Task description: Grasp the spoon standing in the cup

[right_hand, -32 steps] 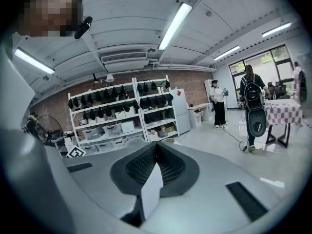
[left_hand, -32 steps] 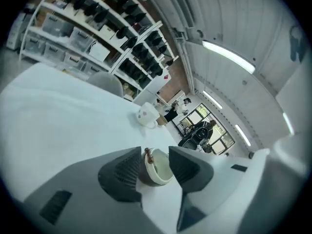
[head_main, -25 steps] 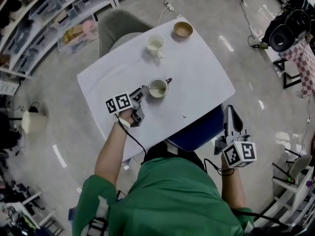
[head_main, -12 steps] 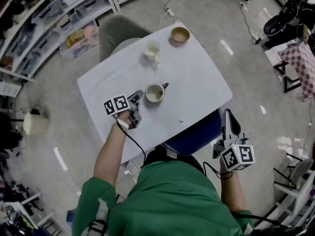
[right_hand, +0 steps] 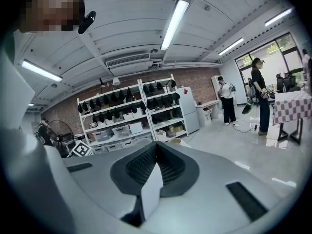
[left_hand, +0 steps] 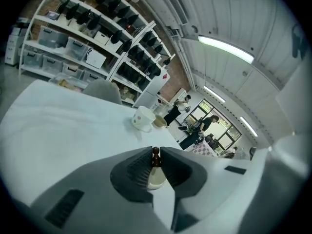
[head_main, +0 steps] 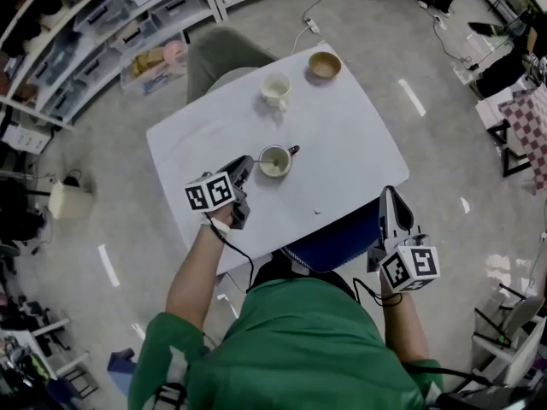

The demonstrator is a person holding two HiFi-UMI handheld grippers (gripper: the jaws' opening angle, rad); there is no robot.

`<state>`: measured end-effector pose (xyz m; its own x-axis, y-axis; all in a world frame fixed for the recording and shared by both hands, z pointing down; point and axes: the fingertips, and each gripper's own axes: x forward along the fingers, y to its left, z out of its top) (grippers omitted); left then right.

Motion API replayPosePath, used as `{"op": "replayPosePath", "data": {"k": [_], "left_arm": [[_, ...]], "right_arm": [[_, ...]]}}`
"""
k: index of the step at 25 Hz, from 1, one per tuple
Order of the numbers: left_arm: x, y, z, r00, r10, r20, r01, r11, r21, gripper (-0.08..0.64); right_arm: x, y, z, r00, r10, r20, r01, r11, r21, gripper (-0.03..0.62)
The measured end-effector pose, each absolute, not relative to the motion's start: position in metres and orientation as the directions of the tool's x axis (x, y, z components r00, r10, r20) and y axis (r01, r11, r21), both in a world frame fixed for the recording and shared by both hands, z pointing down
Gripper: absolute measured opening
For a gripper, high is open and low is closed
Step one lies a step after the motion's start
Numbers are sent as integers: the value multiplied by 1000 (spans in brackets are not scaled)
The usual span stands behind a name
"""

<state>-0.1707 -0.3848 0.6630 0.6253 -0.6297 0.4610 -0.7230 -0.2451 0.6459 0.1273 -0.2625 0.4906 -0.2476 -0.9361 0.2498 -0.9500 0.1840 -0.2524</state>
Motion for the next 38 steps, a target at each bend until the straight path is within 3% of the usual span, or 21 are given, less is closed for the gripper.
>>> {"op": "replayPosePath", "data": {"k": [13,32,38], "left_arm": [[-140,-340,570,589,-710,386,-805,-555,209,61],[-138,-296,509,516,-802,302,-832,-553,-47,61],[-147,-290,488,511,-822,250,-847,-532,-19,61]], "right_arm": [[96,-279,484,-395,-891,224,-905,336,-261,21],[82,-277,469,-458,-868,189,-878,409,-250,21],[78,-278,458,-467,-869,165,-874,425,-237,21]]}}
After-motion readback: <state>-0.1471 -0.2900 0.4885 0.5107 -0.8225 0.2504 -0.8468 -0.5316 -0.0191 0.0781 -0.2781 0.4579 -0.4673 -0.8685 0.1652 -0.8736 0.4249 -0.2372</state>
